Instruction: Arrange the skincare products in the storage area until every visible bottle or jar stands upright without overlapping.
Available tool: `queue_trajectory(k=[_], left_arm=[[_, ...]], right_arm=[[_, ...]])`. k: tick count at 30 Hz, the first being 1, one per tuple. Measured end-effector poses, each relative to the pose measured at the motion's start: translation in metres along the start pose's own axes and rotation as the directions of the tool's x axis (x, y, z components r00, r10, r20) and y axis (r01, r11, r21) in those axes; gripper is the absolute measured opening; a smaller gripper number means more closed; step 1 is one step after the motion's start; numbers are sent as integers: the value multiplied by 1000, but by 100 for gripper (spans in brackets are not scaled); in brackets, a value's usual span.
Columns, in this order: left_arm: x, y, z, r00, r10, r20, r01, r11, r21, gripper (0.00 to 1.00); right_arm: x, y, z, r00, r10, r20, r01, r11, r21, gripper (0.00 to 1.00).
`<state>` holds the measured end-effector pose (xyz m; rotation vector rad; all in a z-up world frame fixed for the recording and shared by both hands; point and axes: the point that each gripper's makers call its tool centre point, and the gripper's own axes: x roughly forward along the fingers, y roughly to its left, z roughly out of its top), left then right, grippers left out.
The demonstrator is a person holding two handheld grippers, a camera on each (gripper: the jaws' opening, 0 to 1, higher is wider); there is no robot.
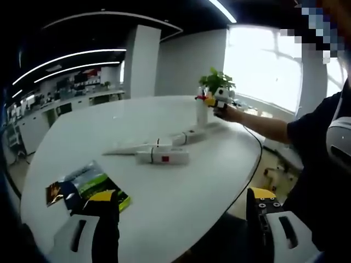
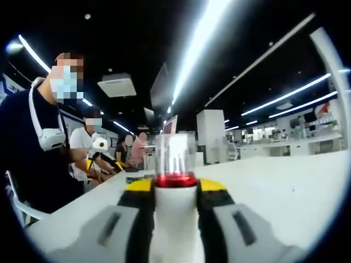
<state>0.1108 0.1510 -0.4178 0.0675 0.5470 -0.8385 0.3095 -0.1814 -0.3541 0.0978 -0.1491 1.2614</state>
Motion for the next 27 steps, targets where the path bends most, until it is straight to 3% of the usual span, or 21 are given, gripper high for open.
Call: queue_trajectory(k=[22, 27], left_arm=[[-2, -2, -1, 1000, 5, 1, -5, 1000, 3, 98], [-3, -2, 0, 1000, 5, -1, -5, 1000, 5, 98]], right_arm=[[-4, 7, 2, 1000, 3, 22, -4, 1000, 17, 29], [-3, 10, 10, 998, 8, 56, -9, 1000, 21, 29]])
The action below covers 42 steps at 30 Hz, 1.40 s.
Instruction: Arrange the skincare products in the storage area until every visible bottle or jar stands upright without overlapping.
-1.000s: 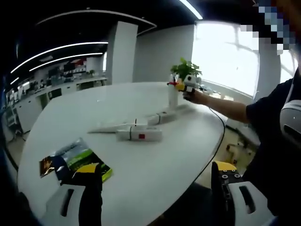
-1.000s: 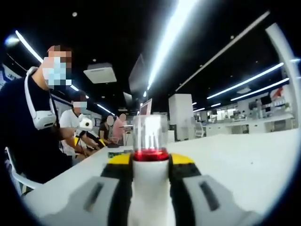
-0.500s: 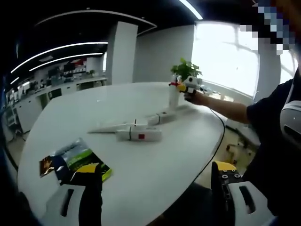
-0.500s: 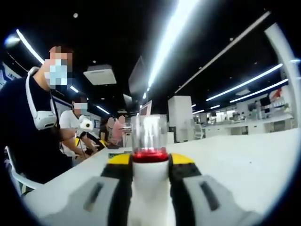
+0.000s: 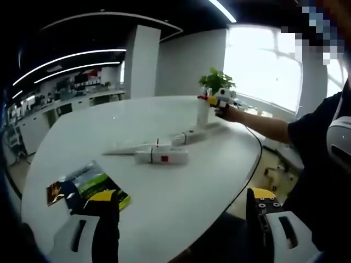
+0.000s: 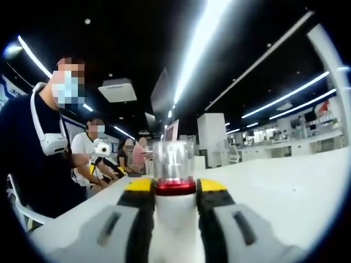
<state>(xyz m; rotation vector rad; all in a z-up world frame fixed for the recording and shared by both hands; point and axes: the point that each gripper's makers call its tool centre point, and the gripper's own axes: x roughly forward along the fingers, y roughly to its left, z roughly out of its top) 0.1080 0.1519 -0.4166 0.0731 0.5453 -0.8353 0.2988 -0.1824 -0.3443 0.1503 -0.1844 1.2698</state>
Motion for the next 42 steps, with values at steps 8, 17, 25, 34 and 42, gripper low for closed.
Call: queue_trajectory(k=[8, 17, 25, 34, 42], left_arm=[[2, -2, 2, 1000, -6, 1, 6, 1000, 2, 98], [2, -1, 2, 1000, -10, 6, 10, 1000, -2, 98], [-2, 1, 6, 1000, -8, 20, 8, 1000, -3, 98], [-4, 3, 4, 1000, -9, 26, 9, 1000, -8, 98], [-5, 3, 5, 999, -13, 35, 13, 1000, -9, 99]], right_arm=[[-1, -4, 12, 999, 0, 35, 0, 1000, 3, 29], [3, -5, 12, 1000, -2, 30, 1, 1000, 12, 36], [5, -7, 30, 996, -16, 83, 15, 1000, 10, 43], [8, -5, 51, 991, -16, 132, 16, 1000, -2, 47], [12, -2, 73, 984, -30, 175, 35, 999, -23, 59]])
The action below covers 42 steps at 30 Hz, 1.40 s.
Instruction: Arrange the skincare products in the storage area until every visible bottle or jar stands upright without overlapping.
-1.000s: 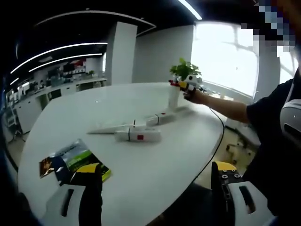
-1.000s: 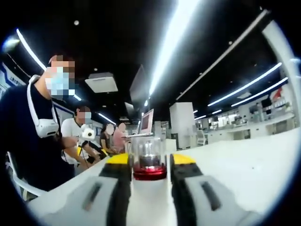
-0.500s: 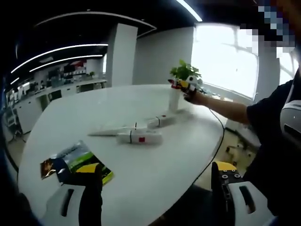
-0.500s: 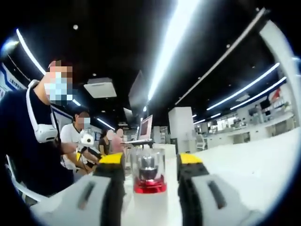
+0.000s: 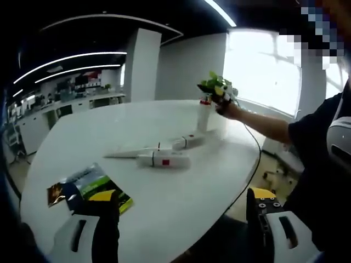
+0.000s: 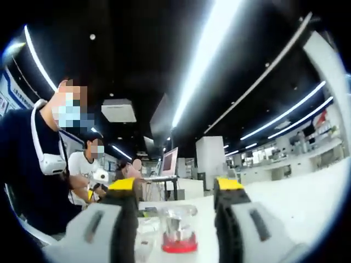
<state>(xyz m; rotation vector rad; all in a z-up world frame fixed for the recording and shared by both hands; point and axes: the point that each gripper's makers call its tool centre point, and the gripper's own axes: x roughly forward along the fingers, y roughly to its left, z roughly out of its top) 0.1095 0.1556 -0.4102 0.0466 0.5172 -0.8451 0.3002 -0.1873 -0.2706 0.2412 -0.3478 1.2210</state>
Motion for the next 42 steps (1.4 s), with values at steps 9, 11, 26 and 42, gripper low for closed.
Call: queue_trajectory(k=[9, 11, 26, 42], left_arm=[[-6, 0, 1, 1000, -5, 18, 5, 1000, -1, 99], [-7, -1, 1, 1000, -7, 22, 7, 1000, -1, 99], [-14, -2, -4, 998, -34, 59, 35, 999, -14, 99], [-16, -1, 3, 992, -82, 91, 83, 997, -7, 99]], right_arm=[[3, 3, 18, 1000, -9, 13, 10, 1000, -12, 61], [7, 9, 23, 1000, -7, 18, 7, 1000, -19, 61], [25, 30, 39, 1000, -13, -20, 12, 998, -64, 66], [60, 82, 60, 997, 20, -76, -28, 994, -101, 75]])
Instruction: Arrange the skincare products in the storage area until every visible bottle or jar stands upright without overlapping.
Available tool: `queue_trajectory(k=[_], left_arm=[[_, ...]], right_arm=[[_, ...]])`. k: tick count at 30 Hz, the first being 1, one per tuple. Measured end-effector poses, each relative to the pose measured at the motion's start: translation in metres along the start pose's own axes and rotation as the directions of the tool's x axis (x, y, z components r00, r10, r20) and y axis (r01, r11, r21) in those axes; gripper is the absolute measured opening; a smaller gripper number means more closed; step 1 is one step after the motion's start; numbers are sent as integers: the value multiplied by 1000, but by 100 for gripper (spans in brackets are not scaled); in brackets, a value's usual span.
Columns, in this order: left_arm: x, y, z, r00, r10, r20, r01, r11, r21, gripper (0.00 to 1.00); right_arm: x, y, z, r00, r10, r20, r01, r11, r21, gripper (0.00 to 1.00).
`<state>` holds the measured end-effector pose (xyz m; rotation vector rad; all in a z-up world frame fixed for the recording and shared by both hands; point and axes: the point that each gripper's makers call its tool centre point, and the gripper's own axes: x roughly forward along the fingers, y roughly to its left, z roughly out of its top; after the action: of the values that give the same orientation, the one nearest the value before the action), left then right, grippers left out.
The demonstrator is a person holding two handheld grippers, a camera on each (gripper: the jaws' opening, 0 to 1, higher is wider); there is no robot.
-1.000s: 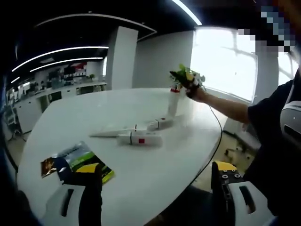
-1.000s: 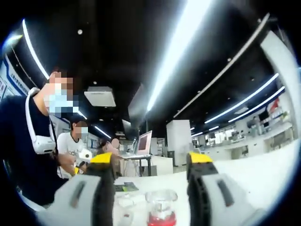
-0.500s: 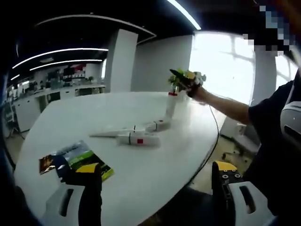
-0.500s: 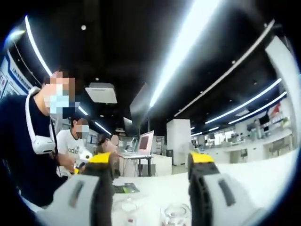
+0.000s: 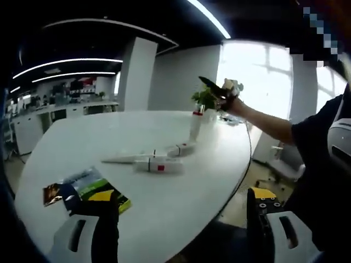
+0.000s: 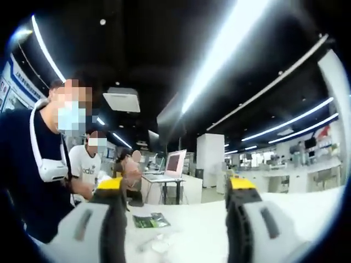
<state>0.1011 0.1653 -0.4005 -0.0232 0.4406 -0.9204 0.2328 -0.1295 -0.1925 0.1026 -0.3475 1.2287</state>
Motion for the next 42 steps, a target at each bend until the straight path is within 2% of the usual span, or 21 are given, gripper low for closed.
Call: queue_trajectory(k=[3, 6, 11, 12, 16, 20, 23, 28, 33, 36, 37, 39, 40, 42], left_arm=[[1, -1, 0, 1000, -11, 2, 11, 1000, 1, 99], [1, 0, 0, 1000, -13, 3, 13, 1000, 1, 99], [0, 0, -2, 1000, -20, 11, 20, 1000, -5, 99], [0, 0, -3, 1000, -19, 8, 19, 1000, -5, 99], [-2, 2, -2, 1000, -18, 19, 18, 1000, -10, 99], [-3, 2, -3, 999, -23, 23, 23, 1000, -12, 99], [-3, 3, -5, 999, -25, 24, 25, 1000, -16, 99], [-4, 3, -7, 999, -36, 32, 36, 999, -24, 99], [-6, 3, -6, 998, -43, 43, 44, 999, -24, 99], [-9, 7, -7, 998, -41, 51, 42, 999, -28, 99], [-11, 8, -8, 998, -40, 54, 42, 999, -31, 99], [-12, 8, -10, 998, -39, 56, 40, 999, -34, 99], [-13, 8, -11, 998, -38, 58, 40, 999, -35, 99], [-15, 7, -13, 997, -41, 62, 43, 998, -40, 99]], right_arm=[[7, 5, 3, 1000, -9, -9, 10, 1000, 24, 83], [15, 12, 11, 999, -11, 32, 9, 999, 47, 90], [26, 21, 19, 998, 6, 66, -12, 996, 93, 89], [27, 21, 25, 995, 13, 98, -25, 992, 121, 90], [33, 28, 37, 988, 18, 151, -36, 993, 115, 91], [34, 31, 53, 973, 12, 230, -42, 991, 128, 91], [33, 32, 58, 972, 7, 233, -35, 993, 115, 87], [41, 37, 56, 978, 1, 208, -15, 997, 69, 88], [53, 44, 43, 991, 15, 131, -19, 999, 29, 87], [62, 50, 24, 999, 14, 45, -13, 1000, -23, 85], [66, 51, 14, 1000, 1, -4, -1, 1000, -29, 85], [72, 59, -1, 998, 16, -68, -22, 995, -97, 81], [76, 66, -5, 997, 23, -79, -34, 990, -137, 81], [83, 73, -12, 996, 30, -81, -39, 994, -106, 83]])
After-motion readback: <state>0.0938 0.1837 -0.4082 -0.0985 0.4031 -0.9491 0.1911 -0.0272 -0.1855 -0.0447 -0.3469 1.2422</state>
